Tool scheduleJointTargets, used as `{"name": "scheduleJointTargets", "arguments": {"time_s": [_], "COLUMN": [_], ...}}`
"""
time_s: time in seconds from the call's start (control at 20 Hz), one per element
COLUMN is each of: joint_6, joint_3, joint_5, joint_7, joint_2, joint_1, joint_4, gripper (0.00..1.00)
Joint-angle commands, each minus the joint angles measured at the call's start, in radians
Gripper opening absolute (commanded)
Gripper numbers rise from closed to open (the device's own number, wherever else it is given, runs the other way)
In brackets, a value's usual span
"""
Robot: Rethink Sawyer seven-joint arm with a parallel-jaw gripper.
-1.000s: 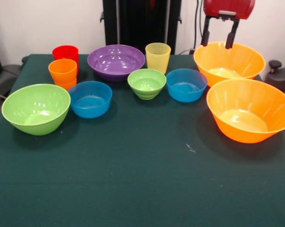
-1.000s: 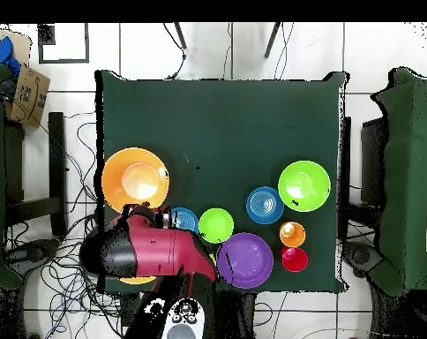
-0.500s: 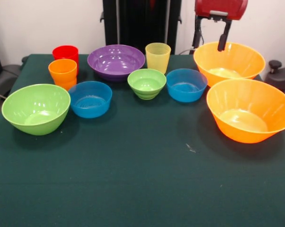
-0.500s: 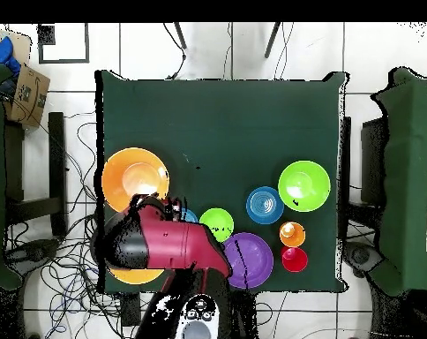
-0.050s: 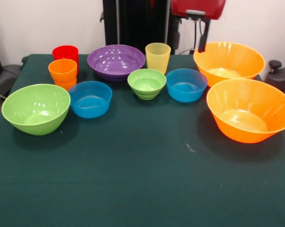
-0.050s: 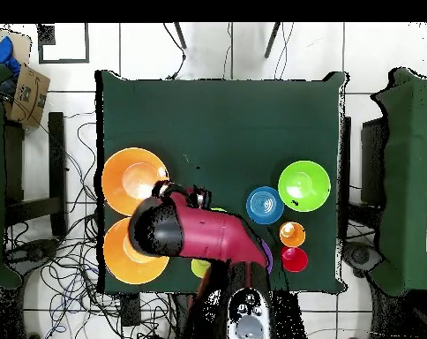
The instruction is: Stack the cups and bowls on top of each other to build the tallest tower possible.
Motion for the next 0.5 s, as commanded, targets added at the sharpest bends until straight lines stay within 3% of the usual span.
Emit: {"name": "scheduleJointTargets", "arguments": {"time_s": [0.05, 0.5], "joint_6": [0.155, 0.229], "joint_3": [0.226, 0.379], "joint_5": [-0.119, -0.224], "joint_7": [-0.265, -0.325], "joint_2": [-0.06, -0.067], "joint_1": [-0.184, -0.386], "joint_4": [0.076, 0.111], "gripper": [1.0, 1.0]}}
